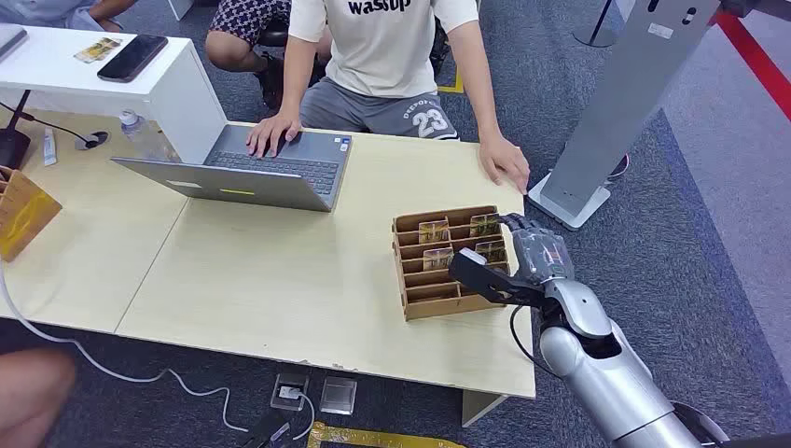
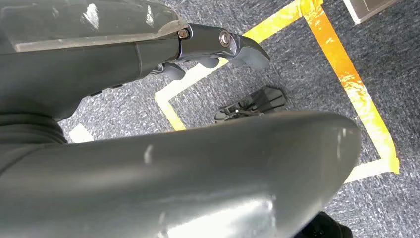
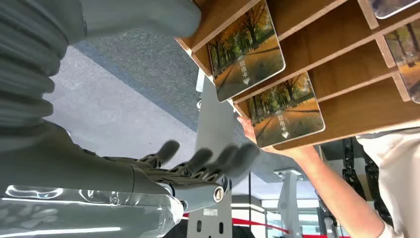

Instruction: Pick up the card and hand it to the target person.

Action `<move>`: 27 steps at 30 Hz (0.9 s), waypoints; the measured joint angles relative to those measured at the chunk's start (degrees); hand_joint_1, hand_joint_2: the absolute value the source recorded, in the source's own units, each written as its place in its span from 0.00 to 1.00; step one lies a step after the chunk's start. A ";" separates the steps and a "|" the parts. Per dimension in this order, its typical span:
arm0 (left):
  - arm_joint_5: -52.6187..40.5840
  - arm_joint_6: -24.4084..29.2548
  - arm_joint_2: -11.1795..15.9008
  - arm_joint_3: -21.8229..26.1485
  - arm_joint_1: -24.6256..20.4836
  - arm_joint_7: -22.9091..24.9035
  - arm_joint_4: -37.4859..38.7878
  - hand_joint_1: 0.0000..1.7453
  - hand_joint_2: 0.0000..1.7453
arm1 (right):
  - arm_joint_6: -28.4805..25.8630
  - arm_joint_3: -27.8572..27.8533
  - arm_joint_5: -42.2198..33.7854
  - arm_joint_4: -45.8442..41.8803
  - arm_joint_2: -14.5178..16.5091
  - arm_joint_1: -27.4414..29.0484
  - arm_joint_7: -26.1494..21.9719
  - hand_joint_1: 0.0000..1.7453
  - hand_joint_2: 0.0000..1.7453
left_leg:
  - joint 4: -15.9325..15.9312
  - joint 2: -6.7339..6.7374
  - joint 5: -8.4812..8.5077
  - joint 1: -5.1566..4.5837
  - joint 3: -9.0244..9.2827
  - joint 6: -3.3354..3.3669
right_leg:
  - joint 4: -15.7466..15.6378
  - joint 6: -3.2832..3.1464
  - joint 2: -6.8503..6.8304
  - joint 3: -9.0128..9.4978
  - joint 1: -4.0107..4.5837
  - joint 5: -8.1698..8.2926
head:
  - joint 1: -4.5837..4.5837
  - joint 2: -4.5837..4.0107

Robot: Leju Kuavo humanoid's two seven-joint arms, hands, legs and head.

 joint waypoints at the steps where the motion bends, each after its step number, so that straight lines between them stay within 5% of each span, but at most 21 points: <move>1: 0.00 0.00 0.00 0.00 0.00 0.00 0.00 0.00 0.00 | 0.00 0.00 0.00 0.05 0.00 0.00 0.00 0.36 1.00 | 0.00 0.00 0.00 0.00 0.00 0.00 | 0.00 0.00 0.00 0.00 0.00 0.00 | 0.00 0.00; 15: 0.00 0.00 0.00 0.00 0.01 0.00 0.00 0.00 0.00 | 0.00 0.02 0.00 1.18 0.17 0.00 -0.02 0.43 1.00 | 0.00 0.00 0.00 0.00 0.00 0.00 | 0.00 0.00 0.00 0.00 0.00 0.00 | 0.00 0.00; 22: 0.00 -0.13 0.00 0.00 0.01 0.07 0.00 0.00 0.00 | -0.02 0.02 -0.15 1.36 0.33 -0.18 -0.02 0.60 1.00 | 0.00 0.00 0.00 0.00 0.01 0.00 | 0.00 0.00 0.00 0.01 0.00 0.00 | -0.01 0.00; 27: 0.00 -0.15 0.02 0.00 0.02 0.21 0.00 0.00 0.00 | 0.01 0.10 -0.37 1.44 0.46 -0.32 -0.02 0.54 1.00 | 0.00 0.00 0.00 0.00 0.01 0.00 | 0.00 0.00 0.00 0.01 0.00 0.00 | 0.01 0.00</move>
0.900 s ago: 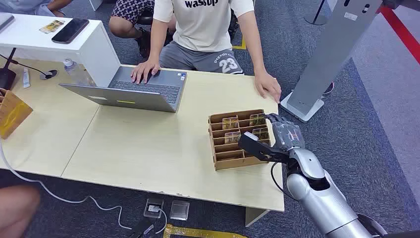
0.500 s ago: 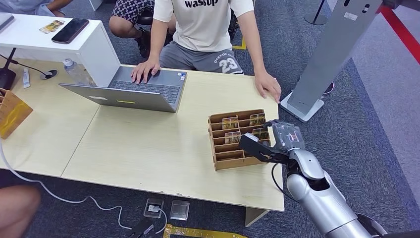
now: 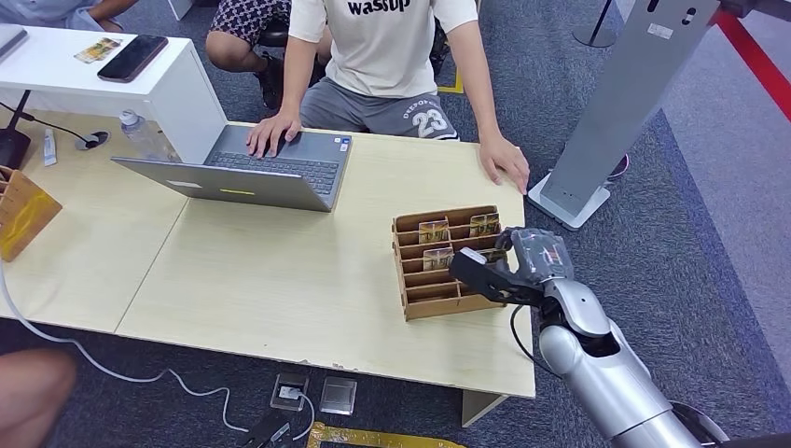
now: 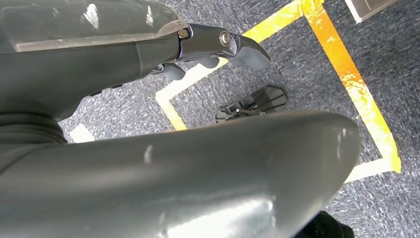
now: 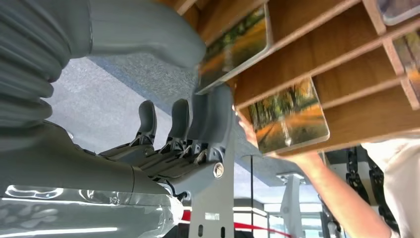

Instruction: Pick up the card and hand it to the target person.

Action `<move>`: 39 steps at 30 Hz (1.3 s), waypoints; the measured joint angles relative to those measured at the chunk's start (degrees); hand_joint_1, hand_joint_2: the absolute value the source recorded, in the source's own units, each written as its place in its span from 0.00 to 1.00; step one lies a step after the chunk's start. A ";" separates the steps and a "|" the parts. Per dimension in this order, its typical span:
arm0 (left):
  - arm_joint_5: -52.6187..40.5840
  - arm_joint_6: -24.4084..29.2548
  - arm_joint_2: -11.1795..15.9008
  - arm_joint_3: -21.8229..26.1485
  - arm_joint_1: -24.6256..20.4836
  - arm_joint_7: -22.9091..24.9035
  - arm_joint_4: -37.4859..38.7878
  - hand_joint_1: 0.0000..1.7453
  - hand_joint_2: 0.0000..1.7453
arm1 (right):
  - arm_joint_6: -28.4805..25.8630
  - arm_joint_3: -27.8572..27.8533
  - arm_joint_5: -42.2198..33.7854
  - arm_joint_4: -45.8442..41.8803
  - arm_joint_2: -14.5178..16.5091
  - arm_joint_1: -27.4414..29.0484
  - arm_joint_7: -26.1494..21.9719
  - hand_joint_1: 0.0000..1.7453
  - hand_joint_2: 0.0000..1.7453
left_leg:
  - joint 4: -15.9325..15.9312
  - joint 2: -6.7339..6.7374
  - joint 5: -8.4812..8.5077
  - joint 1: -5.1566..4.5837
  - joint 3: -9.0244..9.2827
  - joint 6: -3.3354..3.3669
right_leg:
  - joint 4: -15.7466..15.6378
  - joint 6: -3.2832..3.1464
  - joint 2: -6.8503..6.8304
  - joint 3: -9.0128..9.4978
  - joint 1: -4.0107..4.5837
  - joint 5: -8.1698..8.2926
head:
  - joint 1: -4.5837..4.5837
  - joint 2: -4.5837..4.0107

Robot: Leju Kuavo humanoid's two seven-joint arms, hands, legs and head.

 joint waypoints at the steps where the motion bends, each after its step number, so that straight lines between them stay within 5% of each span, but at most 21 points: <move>1: 0.00 0.01 0.00 0.00 0.01 0.01 0.00 0.00 0.00 | 0.02 0.05 -0.02 0.06 0.06 0.03 0.01 0.52 1.00 | 0.00 0.00 0.00 0.00 0.00 0.00 | 0.00 0.00 0.00 0.00 0.00 0.00 | -0.01 0.00; 8: 0.00 0.02 0.00 0.00 0.04 0.01 0.00 0.00 0.00 | 0.03 0.64 -0.27 0.38 0.30 0.08 0.07 0.72 1.00 | 0.00 0.00 0.00 0.00 -0.01 0.00 | 0.00 0.00 0.00 0.00 0.00 0.00 | -0.01 0.00; 29: 0.00 0.17 0.00 0.00 0.06 0.00 0.00 0.00 0.00 | -0.57 1.31 -0.84 0.53 0.48 -0.06 0.52 0.85 1.00 | 0.00 0.00 0.00 0.00 0.00 0.00 | 0.00 0.00 0.00 0.00 0.00 0.00 | -0.02 0.00; 39: -0.40 -0.05 0.00 0.00 0.07 -1.04 0.00 0.00 0.00 | -0.69 1.32 -1.60 0.53 0.46 -0.09 0.52 0.83 1.00 | 0.00 0.00 0.00 0.00 0.00 0.00 | 0.00 0.00 0.00 0.00 0.00 0.00 | -0.01 0.00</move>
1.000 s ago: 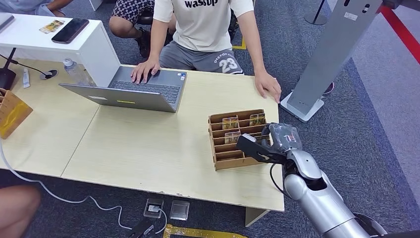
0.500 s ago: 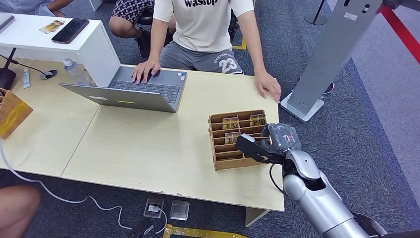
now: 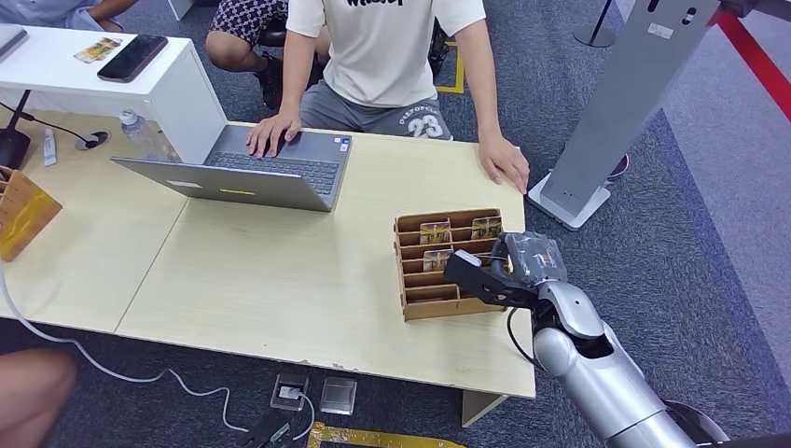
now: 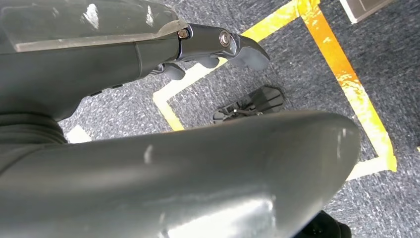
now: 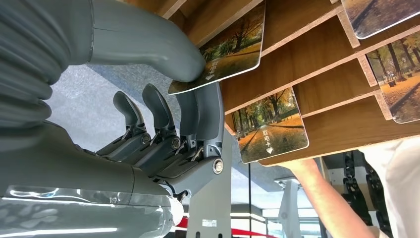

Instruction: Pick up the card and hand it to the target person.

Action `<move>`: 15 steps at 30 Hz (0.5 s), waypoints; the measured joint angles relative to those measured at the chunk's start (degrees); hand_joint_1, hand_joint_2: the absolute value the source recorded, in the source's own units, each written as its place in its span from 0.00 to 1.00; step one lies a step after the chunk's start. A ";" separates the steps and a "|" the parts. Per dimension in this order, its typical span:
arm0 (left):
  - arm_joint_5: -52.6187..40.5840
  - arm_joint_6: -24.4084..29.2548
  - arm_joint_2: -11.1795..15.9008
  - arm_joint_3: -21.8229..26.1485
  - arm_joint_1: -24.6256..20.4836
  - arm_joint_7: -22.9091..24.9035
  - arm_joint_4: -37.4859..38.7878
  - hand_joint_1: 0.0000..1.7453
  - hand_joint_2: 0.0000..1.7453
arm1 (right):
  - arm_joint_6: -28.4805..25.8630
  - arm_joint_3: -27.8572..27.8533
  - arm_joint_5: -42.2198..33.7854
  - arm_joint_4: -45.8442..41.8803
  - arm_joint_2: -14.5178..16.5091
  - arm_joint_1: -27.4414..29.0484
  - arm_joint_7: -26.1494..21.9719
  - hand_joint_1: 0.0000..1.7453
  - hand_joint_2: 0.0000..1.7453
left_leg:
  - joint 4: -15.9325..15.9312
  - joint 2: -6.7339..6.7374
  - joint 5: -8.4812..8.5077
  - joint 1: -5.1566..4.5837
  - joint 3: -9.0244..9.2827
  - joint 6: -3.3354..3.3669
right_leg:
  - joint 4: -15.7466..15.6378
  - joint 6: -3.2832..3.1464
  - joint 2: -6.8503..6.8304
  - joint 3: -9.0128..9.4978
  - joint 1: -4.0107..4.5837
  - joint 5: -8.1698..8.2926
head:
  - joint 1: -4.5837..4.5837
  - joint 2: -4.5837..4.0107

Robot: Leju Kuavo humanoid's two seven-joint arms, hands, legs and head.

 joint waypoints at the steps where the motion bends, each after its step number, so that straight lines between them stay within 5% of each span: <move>1: -0.13 -0.08 0.00 0.00 0.00 -0.21 0.00 0.00 0.00 | -0.01 0.00 -0.02 0.00 0.00 0.00 0.00 0.83 1.00 | 0.00 0.00 0.00 0.00 0.00 0.00 | 0.00 0.00 0.00 0.00 0.00 0.00 | 0.00 0.00; 15: 0.18 -0.31 0.47 0.02 0.35 -0.76 0.00 0.00 0.00 | 2.90 -0.03 -2.13 -2.15 -0.43 -0.99 2.25 0.83 1.00 | 0.00 0.00 0.00 0.00 0.00 0.00 | 0.00 0.00 0.00 -0.01 0.00 0.00 | -0.02 0.00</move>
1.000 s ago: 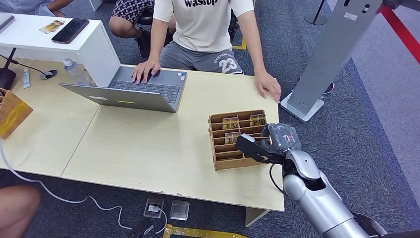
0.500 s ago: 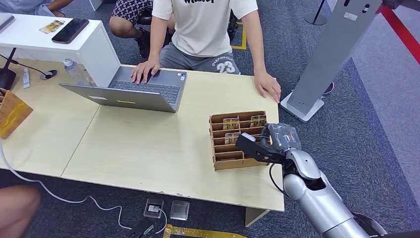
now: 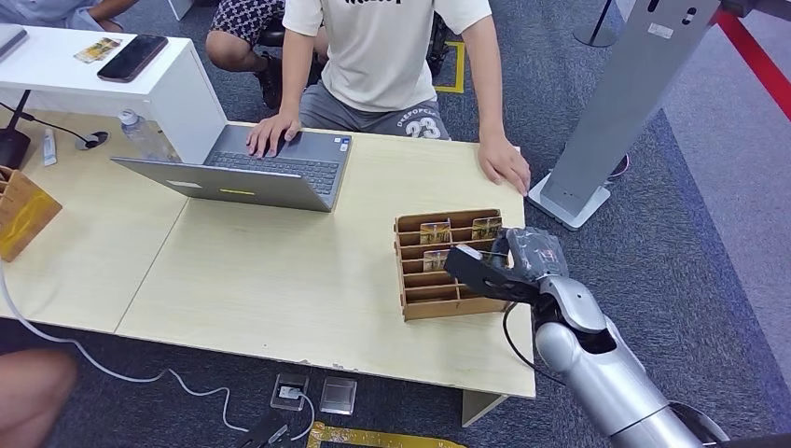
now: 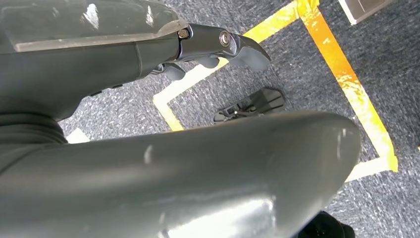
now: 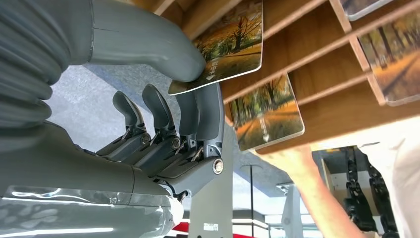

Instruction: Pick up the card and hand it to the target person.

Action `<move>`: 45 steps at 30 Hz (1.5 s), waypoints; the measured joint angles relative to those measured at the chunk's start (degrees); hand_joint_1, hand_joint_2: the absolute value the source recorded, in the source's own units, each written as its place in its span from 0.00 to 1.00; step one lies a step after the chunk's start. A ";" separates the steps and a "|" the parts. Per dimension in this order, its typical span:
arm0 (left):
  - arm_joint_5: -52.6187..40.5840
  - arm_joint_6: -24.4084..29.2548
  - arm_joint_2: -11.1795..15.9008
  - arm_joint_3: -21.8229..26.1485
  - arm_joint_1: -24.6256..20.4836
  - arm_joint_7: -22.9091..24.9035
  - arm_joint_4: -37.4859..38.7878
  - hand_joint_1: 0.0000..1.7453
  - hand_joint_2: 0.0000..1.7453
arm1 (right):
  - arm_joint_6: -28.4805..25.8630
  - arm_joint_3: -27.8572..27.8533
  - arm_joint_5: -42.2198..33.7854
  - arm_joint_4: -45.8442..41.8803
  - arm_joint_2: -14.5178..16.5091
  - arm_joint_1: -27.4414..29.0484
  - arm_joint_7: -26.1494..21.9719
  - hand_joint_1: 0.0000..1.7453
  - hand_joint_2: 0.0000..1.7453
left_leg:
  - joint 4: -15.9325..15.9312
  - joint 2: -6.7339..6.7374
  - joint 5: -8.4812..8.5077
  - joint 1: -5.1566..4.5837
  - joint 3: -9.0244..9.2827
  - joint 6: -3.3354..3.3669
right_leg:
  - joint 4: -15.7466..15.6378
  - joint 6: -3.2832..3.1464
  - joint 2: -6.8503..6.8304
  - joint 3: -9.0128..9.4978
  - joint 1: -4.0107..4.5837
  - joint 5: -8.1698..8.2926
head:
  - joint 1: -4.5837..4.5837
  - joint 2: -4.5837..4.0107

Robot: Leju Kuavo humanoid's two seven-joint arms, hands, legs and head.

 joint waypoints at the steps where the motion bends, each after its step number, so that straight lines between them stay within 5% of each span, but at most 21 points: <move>1: 0.04 0.02 0.08 0.02 0.05 0.02 0.00 0.00 0.00 | 1.20 -0.01 -0.65 -0.72 -0.21 -0.22 0.58 0.83 1.00 | 0.00 0.00 0.00 0.00 0.00 0.00 | 0.00 0.00 0.00 0.00 0.00 0.00 | 0.00 0.00; 7: 0.45 0.11 0.54 0.43 0.61 0.04 0.05 0.00 0.00 | 9.01 -0.12 -5.44 -7.88 -2.41 -2.62 3.88 0.83 1.00 | 0.00 0.01 0.00 0.00 0.00 0.00 | 0.00 0.00 0.01 -0.01 0.00 0.00 | 0.00 0.00; 18: 1.27 0.34 0.58 1.34 1.40 -0.14 0.15 0.00 0.00 | 9.81 -0.26 -7.33 -18.80 -4.53 -4.60 2.85 0.83 1.00 | 0.00 0.01 0.00 0.00 0.00 0.00 | 0.00 0.00 0.01 0.00 0.00 0.00 | -0.01 0.00; 23: 1.26 0.15 0.56 1.36 1.26 -0.14 0.15 0.00 0.00 | 3.01 0.06 -2.05 -18.53 -3.66 -4.58 -1.68 0.83 1.00 | 0.00 0.01 0.00 0.00 -0.01 0.00 | 0.00 0.00 0.00 0.00 0.00 0.00 | 0.00 0.00; 36: 0.49 -0.24 0.04 1.36 0.41 -0.09 0.15 0.00 0.00 | -24.64 -0.48 13.06 -9.16 -0.18 -3.04 -11.43 0.83 1.00 | 0.00 -0.01 0.00 0.00 -0.01 0.00 | 0.00 0.00 -0.01 0.00 0.00 0.00 | -0.04 0.00; 40: 0.37 -0.51 -0.04 1.36 0.27 -0.51 0.15 0.00 1.00 | -25.29 -0.54 13.44 -6.88 0.53 -2.87 -11.57 0.00 1.00 | 0.00 0.00 0.00 0.00 -0.01 0.00 | 0.00 0.00 -0.01 0.00 0.00 0.00 | -0.02 0.00; 44: 0.14 -0.68 -0.05 1.36 0.28 -1.76 0.15 0.00 0.00 | -25.69 -0.54 12.67 -5.17 1.16 -2.83 -11.40 0.00 1.00 | 0.00 0.00 0.00 0.00 -0.01 0.00 | 0.00 0.00 -0.01 0.00 0.00 0.00 | -0.02 0.00; 45: 0.20 -0.64 -0.05 1.36 0.28 -1.96 0.15 0.00 0.00 | -25.65 -0.54 12.15 -4.90 1.28 -2.83 -11.32 0.00 1.00 | 0.00 0.00 0.00 0.00 -0.01 0.00 | 0.00 0.00 -0.01 0.00 0.00 0.00 | -0.02 0.00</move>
